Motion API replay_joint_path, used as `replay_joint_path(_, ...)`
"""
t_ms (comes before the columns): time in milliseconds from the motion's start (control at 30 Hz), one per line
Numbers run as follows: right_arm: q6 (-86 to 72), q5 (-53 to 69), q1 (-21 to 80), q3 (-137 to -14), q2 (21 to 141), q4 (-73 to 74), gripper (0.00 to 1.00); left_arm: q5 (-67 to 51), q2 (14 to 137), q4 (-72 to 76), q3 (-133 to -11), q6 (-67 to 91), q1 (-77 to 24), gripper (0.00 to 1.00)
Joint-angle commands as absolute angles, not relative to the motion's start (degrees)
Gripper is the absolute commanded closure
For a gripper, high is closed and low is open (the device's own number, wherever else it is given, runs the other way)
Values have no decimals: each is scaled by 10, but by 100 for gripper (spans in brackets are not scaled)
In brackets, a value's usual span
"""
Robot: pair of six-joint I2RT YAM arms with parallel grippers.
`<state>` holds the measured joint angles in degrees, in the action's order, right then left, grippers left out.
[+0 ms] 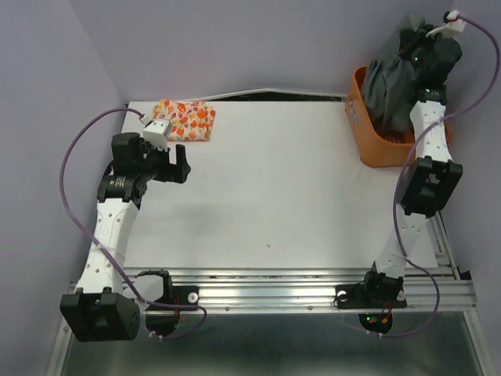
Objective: Fold and stack the skirts
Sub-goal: Grab the skirt from the pile, then move the skirt to the center of the board
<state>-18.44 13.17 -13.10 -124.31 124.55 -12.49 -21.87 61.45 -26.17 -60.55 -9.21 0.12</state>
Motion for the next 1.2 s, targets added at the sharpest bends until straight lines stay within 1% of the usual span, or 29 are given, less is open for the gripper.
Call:
replay_joint_path(0, -206, 125, -131, -1258, 1123, -262, 99, -229, 577, -237, -608, -83, 4, 2)
replay_joint_path(67, -217, 139, -131, -1271, 1108, -269, 99, -229, 563, -231, -601, -81, 4, 2)
replay_joint_path(267, -300, 237, -131, -1338, 1071, -284, 99, -227, 546, -223, -599, -67, 11, 2)
replay_joint_path(367, -347, 302, -126, -1348, 1062, -293, 99, -237, 541, -219, -602, -62, 22, 2)
replay_joint_path(400, -362, 343, -120, -1341, 1052, -305, 99, -249, 539, -217, -603, -62, 25, 1)
replay_joint_path(433, -393, 363, -120, -1312, 1045, -314, 99, -254, 537, -211, -606, -60, 25, 2)
replay_joint_path(533, -411, 443, -81, -1252, 1013, -320, 99, -269, 537, -205, -613, -55, 26, 2)
replay_joint_path(567, -411, 456, -69, -1196, 1003, -317, 99, -273, 540, -203, -618, -54, 27, 1)
replay_joint_path(700, -374, 527, 7, -1069, 960, -291, 99, -287, 548, -200, -626, -59, 29, 2)
replay_joint_path(733, -362, 553, 37, -1049, 950, -280, 99, -290, 549, -200, -626, -59, 29, 2)
replay_joint_path(800, -357, 592, 63, -1000, 944, -270, 99, -298, 551, -196, -627, -60, 31, 2)
replay_joint_path(900, -318, 632, 105, -972, 942, -219, 99, -296, 553, -190, -626, -58, 34, 2)
replay_joint_path(933, -283, 667, 112, -946, 940, -209, 99, -299, 554, -188, -625, -55, 35, 2)
replay_joint_path(1000, -203, 697, 126, -920, 928, -159, 99, -307, 558, -184, -622, -51, 40, 2)
replay_joint_path(1100, 126, 725, 126, -900, 910, 106, 99, -327, 576, -183, -615, -49, 54, 2)
replay_joint_path(1133, 362, 702, 131, -906, 908, 320, 99, -343, 581, -182, -612, -54, 63, 2)
replay_joint_path(1167, 473, 680, 131, -913, 907, 421, 99, -351, 591, -182, -605, -66, 68, 2)
